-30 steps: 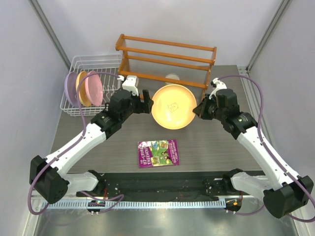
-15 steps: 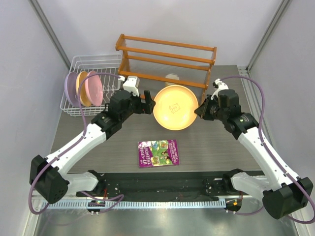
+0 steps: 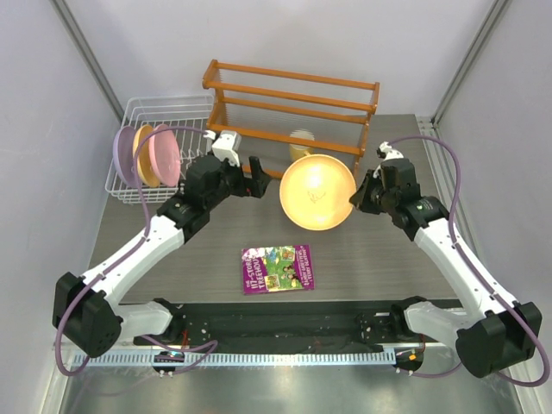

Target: Unload the plates from the dish rack

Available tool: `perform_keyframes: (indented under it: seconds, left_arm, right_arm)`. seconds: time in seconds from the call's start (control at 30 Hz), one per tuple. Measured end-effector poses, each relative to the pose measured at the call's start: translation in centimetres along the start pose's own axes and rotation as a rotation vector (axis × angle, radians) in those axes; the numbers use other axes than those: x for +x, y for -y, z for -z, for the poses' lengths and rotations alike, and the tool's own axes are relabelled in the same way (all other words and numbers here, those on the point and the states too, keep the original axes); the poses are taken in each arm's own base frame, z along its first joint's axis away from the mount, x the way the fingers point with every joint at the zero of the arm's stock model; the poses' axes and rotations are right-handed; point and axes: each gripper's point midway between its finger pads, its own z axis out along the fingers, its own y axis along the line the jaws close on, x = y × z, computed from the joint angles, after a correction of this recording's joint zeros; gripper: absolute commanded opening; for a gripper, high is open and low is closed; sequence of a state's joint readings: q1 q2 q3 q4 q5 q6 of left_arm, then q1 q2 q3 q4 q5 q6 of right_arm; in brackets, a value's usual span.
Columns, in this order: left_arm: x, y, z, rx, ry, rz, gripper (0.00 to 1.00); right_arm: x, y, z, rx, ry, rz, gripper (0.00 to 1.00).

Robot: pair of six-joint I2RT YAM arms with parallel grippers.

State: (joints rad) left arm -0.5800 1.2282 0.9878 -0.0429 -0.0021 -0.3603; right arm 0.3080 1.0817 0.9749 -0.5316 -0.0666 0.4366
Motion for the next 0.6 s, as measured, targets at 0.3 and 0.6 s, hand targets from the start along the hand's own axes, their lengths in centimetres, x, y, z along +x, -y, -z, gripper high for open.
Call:
perform_keyframes:
  seconds: [0.3,0.6]
  left_arm:
    - [-1.2,-1.4,-0.1,-0.020,0.039,-0.016,0.94]
    - [-1.7,-5.6,0.8,-0.242,0.079,-0.087,0.99]
  right_arm:
    - [1.9,4.4,-0.9,0.177,-0.059,-0.007,0.01]
    - [3.5,8.6,-0.5,0.305,-0.128,-0.037,0.01]
